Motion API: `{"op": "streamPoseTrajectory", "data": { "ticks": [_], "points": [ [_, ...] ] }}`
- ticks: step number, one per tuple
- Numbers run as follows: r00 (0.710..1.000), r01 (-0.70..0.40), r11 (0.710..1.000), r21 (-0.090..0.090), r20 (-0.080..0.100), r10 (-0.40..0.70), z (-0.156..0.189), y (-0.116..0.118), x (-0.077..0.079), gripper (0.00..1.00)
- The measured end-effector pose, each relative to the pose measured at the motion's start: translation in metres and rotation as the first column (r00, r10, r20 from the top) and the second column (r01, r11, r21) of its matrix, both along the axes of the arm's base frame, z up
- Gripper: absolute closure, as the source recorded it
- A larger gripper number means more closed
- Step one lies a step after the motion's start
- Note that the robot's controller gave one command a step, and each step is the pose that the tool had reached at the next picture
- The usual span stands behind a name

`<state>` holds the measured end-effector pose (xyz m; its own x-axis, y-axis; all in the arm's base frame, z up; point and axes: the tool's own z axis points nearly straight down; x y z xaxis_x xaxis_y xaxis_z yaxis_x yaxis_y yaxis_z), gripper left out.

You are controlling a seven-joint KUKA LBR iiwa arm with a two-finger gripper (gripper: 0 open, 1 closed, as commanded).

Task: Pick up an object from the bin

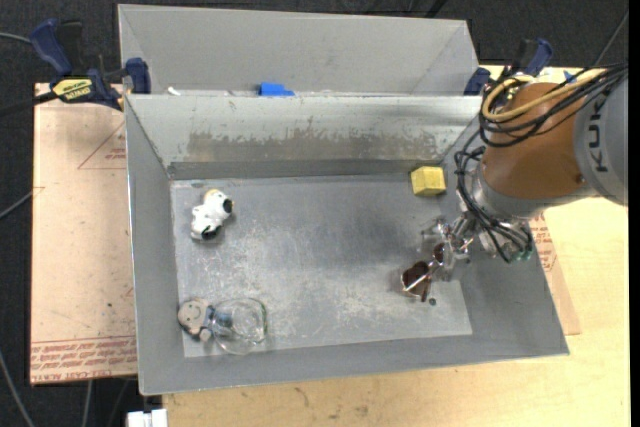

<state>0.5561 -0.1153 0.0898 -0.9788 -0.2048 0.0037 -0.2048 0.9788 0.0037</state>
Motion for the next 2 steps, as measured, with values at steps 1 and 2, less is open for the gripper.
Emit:
{"op": "streamPoseTrajectory", "data": {
  "ticks": [1, 2],
  "points": [
    [1.0, 0.0, 1.0, -0.001, 0.003, 0.0, 0.02, 0.0, 0.001, 1.0],
    [1.0, 0.0, 1.0, -0.002, 0.009, 0.0, 0.035, 0.0, 0.002, 1.0]
  ]
}}
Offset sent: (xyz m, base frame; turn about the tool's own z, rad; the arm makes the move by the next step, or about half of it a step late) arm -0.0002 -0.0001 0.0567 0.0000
